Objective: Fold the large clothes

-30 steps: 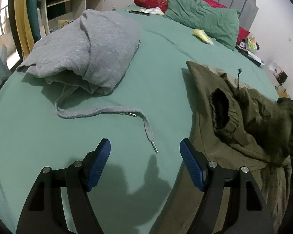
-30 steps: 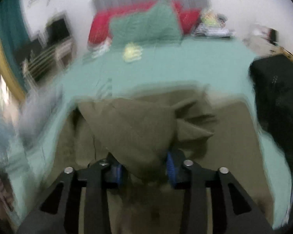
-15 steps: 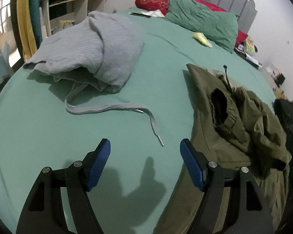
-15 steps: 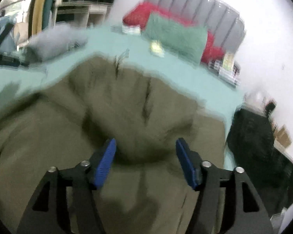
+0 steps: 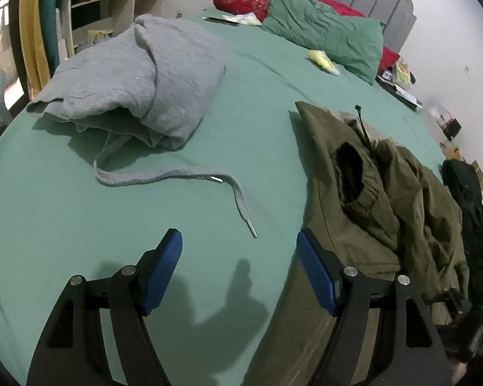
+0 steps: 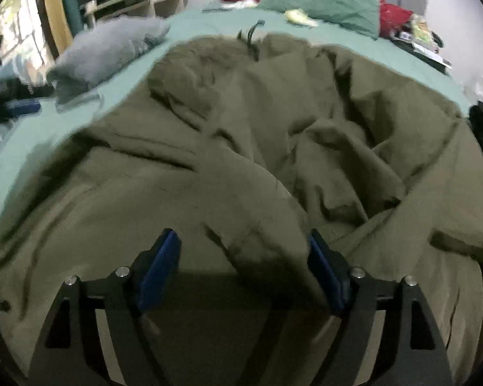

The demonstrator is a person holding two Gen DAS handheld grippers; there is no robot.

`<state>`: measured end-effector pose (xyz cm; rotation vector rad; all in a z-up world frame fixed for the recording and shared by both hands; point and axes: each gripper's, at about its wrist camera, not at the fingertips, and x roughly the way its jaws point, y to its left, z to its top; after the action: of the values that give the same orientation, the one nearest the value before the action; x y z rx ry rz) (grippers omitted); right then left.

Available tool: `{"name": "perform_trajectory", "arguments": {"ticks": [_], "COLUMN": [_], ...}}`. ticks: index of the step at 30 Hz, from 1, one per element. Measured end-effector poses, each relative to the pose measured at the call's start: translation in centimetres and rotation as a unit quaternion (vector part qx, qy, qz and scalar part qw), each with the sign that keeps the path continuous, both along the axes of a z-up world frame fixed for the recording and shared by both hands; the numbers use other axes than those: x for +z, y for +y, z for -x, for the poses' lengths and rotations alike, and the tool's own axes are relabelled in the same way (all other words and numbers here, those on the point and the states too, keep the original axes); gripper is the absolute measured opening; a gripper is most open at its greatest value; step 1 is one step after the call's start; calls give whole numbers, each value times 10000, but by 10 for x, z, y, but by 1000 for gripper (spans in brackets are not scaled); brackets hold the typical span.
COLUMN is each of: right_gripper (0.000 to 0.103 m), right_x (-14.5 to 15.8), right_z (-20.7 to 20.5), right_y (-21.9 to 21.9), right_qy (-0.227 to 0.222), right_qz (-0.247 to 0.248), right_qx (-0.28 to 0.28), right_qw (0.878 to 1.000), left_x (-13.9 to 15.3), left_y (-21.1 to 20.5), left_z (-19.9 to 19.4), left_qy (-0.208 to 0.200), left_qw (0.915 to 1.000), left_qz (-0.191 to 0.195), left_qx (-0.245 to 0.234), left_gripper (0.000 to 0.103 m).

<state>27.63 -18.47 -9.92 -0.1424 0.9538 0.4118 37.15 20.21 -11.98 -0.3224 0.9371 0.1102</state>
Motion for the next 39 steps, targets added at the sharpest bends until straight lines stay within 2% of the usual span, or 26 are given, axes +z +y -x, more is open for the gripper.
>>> {"name": "perform_trajectory", "arguments": {"ticks": [1, 3, 6, 8, 10, 11, 14, 16, 19, 23, 29, 35, 39], "right_gripper": [80, 80, 80, 80, 80, 80, 80, 80, 80, 80, 80, 80, 80], "right_x": [8, 34, 59, 63, 50, 36, -4, -24, -22, -14, 10, 20, 26], "right_z": [4, 20, 30, 23, 7, -2, -11, -5, 12, 25, 65, 103, 131], "right_y": [-4, -16, -31, -42, -51, -59, -61, -57, -56, -68, -81, -118, -144], "right_qy": [-102, -577, -1303, -1480, -1162, -808, 35, 361, 215, 193, -16, -34, -122], "right_qz": [-112, -473, -645, -617, -569, -629, -506, -422, -350, -538, -328, -456, -427], "right_qx": [-23, -136, -533, -930, -1354, -1563, -1511, -1418, -1439, -1484, -1230, -1412, -1559], "right_qw": [9999, 9971, 9879, 9827, 9823, 9824, 9872, 9883, 9887, 9873, 9919, 9889, 9868], "left_x": [0, -1, -1, -1, -2, -3, -4, -4, -4, -4, -9, -13, -16], "left_y": [-1, -4, -10, -16, -21, -25, -36, -40, -46, -54, -64, -68, -70], "left_z": [1, 4, 9, 13, 17, 18, 23, 25, 29, 43, 76, 128, 166], "left_qy": [0, 4, -17, -4, -12, -8, 32, 19, -5, -42, -10, -42, -107], "left_qw": [10000, 10000, 9999, 9998, 9996, 9994, 9987, 9984, 9978, 9980, 9987, 9993, 9997], "left_qz": [-3, -31, -66, -67, -88, -147, -179, -185, -263, -114, -24, 166, 100], "left_qx": [-14, -55, -114, -200, -271, -310, -485, -539, -609, -620, -501, -328, -172], "left_gripper": [77, 77, 77, 77, 77, 77, 77, 77, 77, 77, 77, 77, 77]}}
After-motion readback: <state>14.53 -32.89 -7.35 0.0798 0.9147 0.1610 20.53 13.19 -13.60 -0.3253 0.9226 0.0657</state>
